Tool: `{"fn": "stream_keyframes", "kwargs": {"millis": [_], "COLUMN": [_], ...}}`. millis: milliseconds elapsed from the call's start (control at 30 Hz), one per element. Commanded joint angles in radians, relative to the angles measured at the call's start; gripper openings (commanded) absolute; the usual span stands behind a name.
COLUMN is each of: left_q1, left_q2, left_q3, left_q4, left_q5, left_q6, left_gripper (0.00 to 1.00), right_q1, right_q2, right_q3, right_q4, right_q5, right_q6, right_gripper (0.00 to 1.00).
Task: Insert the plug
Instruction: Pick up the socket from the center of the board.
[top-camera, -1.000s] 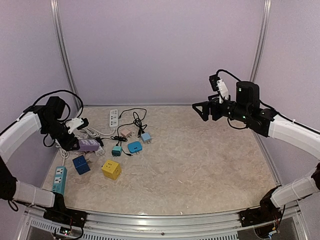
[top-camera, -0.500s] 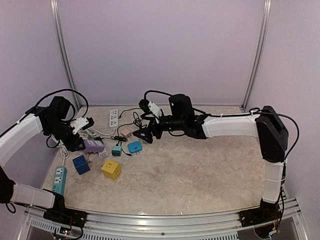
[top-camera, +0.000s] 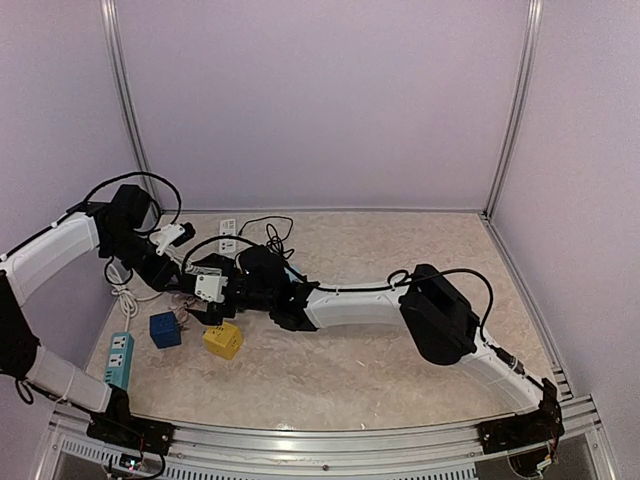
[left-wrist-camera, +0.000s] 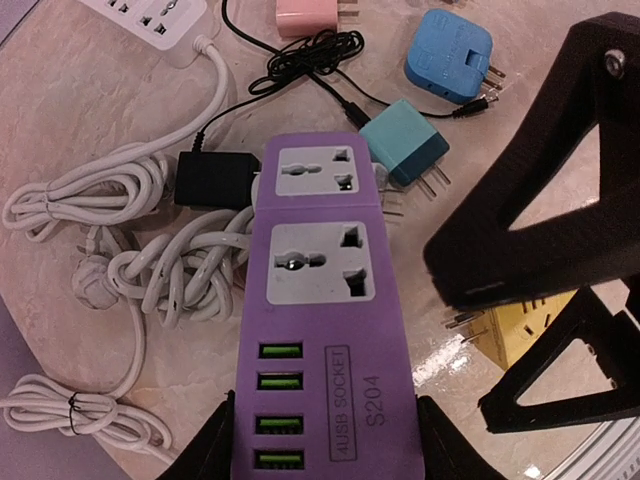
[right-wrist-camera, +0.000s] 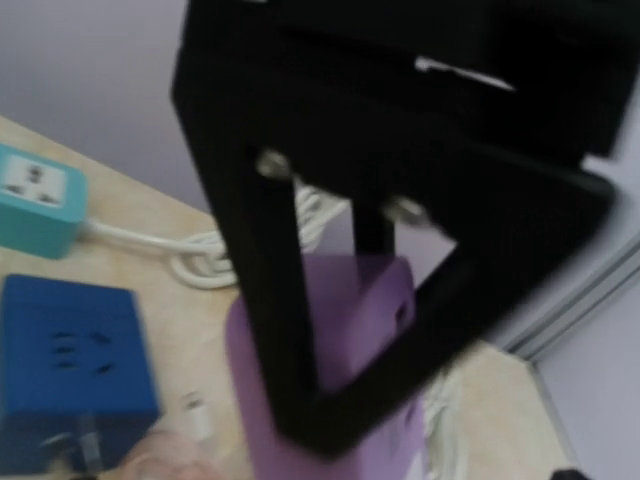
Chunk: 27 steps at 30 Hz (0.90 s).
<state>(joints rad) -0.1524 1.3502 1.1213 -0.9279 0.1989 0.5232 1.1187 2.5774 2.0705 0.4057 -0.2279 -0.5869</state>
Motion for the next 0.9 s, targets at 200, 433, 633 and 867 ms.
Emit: {"fn": "stream_keyframes", "kwargs": {"millis": [200, 433, 633, 867], "left_q1": [0.045, 0.062, 0.062, 0.081], "left_q2": [0.02, 0.038, 0.079, 0.069], "left_q3": [0.019, 0.026, 0.037, 0.093], "left_q4": [-0.049, -0.041, -0.026, -0.099], "left_q5": [0.249, 0.302, 0.358, 0.363], "left_q6": [-0.03, -0.04, -0.067, -0.007], "left_gripper": [0.0, 0.0, 0.0, 0.0], "right_q1": [-0.01, -0.036, -0.039, -0.045], "right_q2": [0.18, 0.248, 0.286, 0.269], "right_q3": [0.233, 0.309, 0.367, 0.368], "right_q4": [-0.033, -0.045, -0.065, -0.023], "right_q5": [0.155, 0.092, 0.081, 0.171], "right_q6": [-0.128, -0.137, -0.138, -0.087], "right_gripper": [0.83, 0.74, 0.39, 0.0]}}
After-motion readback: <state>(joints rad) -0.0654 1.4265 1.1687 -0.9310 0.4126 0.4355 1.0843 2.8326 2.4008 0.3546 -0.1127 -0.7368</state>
